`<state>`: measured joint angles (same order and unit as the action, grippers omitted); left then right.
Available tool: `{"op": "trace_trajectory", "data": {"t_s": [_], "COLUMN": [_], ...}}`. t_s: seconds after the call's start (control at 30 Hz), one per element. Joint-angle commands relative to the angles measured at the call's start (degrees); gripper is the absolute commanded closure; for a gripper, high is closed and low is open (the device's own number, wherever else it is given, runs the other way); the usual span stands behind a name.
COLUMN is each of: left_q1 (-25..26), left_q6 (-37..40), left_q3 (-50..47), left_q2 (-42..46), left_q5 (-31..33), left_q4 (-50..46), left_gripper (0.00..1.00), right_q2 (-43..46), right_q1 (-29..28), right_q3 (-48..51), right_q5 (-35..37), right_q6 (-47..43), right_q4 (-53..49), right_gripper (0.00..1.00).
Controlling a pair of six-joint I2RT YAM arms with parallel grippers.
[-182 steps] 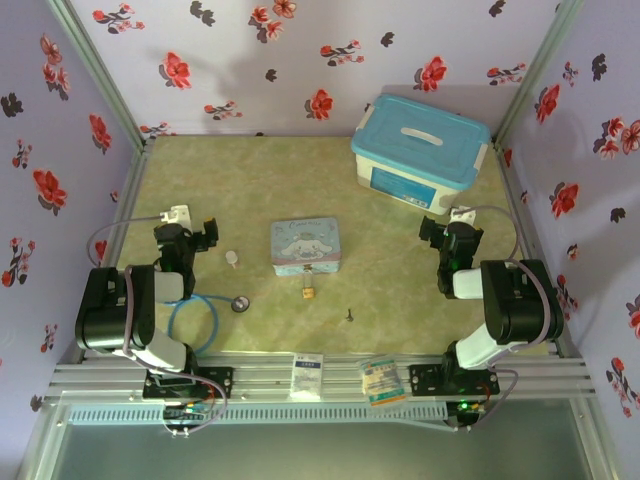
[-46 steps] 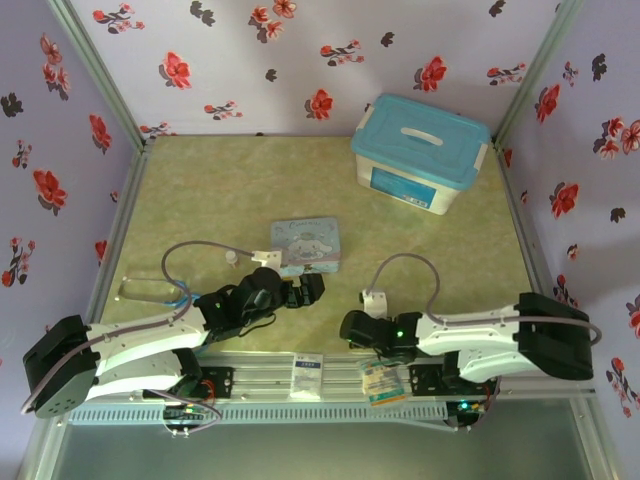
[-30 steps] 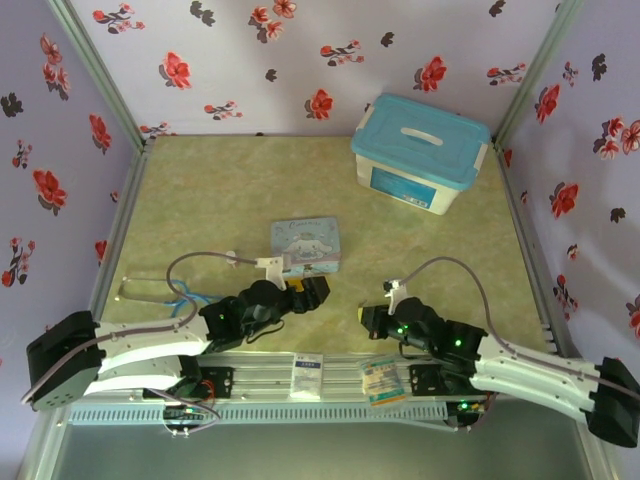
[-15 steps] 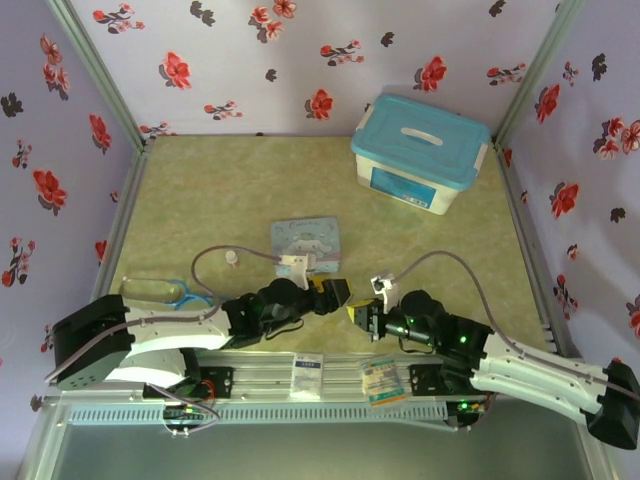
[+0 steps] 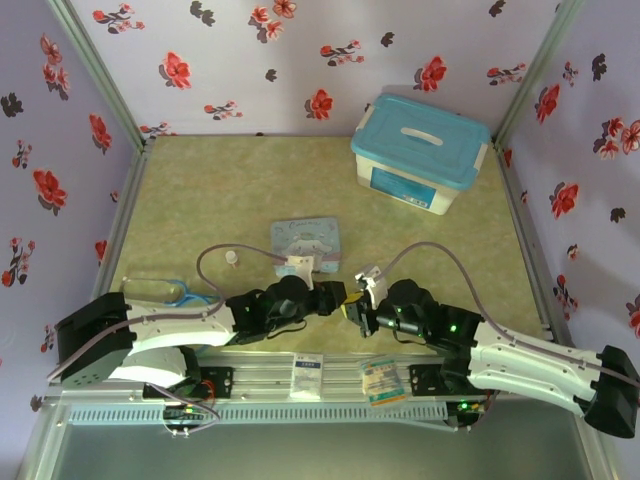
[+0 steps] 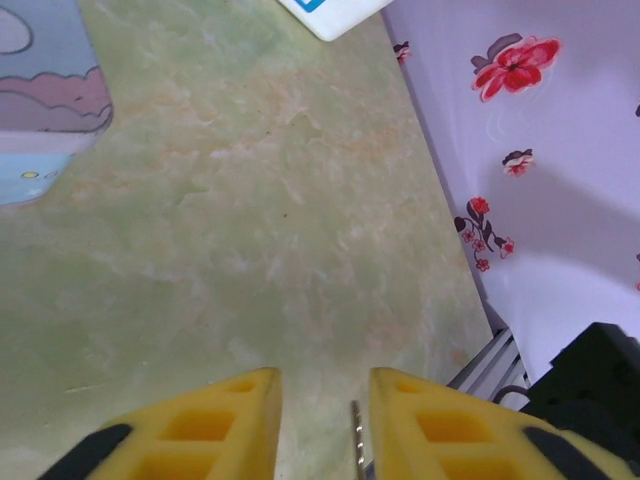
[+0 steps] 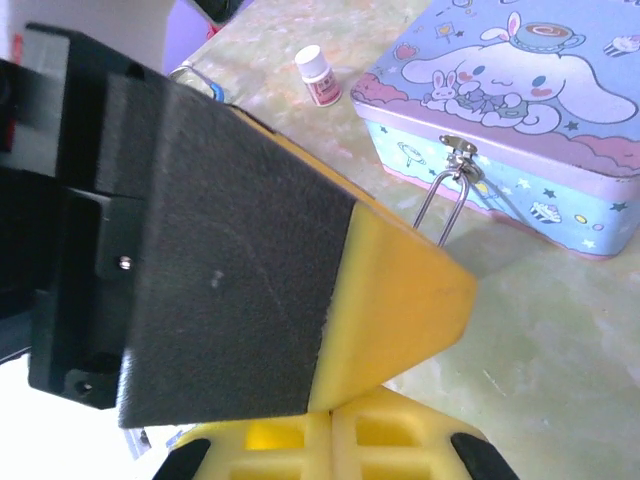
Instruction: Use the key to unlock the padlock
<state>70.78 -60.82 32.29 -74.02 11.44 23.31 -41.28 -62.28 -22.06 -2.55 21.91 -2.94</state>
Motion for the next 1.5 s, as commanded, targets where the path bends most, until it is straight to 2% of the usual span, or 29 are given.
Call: {"op": "trace_trajectory", "data": {"t_s": [0.0,0.2,0.3,0.37,0.4,0.5,0.67,0.7,0.77,0.9,0.93,1.07,1.1,1.2,1.3,1.33,1.47], "left_q1": [0.29,0.32,0.19,-0.03,-0.33,-0.65,-0.72,-0.79,-0.76,-1.34,-1.51,-2.33,-2.3,-2.37,-2.61,-2.62,-2.6], "left_q6": [-1.43,-1.06,-1.14,-1.73,-1.99,-1.85,-2.4,-2.7,-3.49,-4.41,-4.48,-2.93,-2.31,-0.91,-0.27,-0.16,0.09], "left_q3": [-0.84,-0.85,-0.66,-0.7,-0.65,0.12,0.58,0.41,-0.43,-2.59,-3.12,-4.3,-4.54,-5.86,-8.24,-9.27,-12.76], "left_q2": [1.6,1.32,0.57,0.03,-0.35,-1.03,-2.45,-3.0,-4.17,-5.43,-5.38,-3.3,-2.39,-0.06,0.8,0.8,-1.27], "left_q5": [0.59,-1.7,-3.1,-4.64,-5.69,-7.1,-9.65,-10.31,-11.08,-11.44,-11.29,-8.6,-7.33,-3.84,-1.72,-1.17,0.08], "left_q4": [-1.95,-1.37,-0.58,0.09,0.33,-1.08,-0.8,0.2,3.3,9.9,11.16,12.46,12.46,13.83,19.72,22.65,36.05], "left_gripper": [0.73,0.79,0.94,0.98,0.98,0.87,0.85,0.86,0.99,1.0,1.0,1.0,1.0,1.0,1.0,1.0,1.0], "right_q2": [0.01,-1.57,-2.36,-2.91,-3.15,-3.88,-3.57,-3.26,-2.84,-2.59,-2.41,0.52,2.05,8.16,13.74,15.08,16.24], "right_q1": [-0.74,-1.44,-1.56,-1.57,-1.54,-1.64,-1.76,-1.7,-1.71,-1.71,-1.75,-1.7,-1.71,-0.74,2.31,3.51,9.19], "right_q3": [-1.48,-2.58,-2.8,-3.29,-3.39,-3.89,-4.05,-3.92,-3.69,-3.28,-3.04,-1.5,-0.99,2.4,5.42,6.21,11.95], "right_q5": [2.72,4.46,5.82,6.41,6.5,6.39,9.03,9.96,10.02,10.6,10.67,12.45,12.92,10.76,5.21,3.67,-6.82], "right_q6": [-2.57,-3.8,-3.7,-3.67,-3.63,-3.89,-3.77,-3.67,-3.46,-2.71,-2.42,0.45,1.9,5.35,10.22,11.88,22.65], "right_q4": [-0.57,-2.01,-1.72,-1.83,-1.66,-1.53,-2.49,-2.72,-2.53,-2.53,-2.52,-3.84,-4.26,-2.26,1.09,2.23,17.74], "right_gripper": [1.0,1.0,1.0,1.0,1.0,1.0,1.0,1.0,1.0,0.98,0.92,0.48,0.41,0.3,0.3,0.26,0.23]}}
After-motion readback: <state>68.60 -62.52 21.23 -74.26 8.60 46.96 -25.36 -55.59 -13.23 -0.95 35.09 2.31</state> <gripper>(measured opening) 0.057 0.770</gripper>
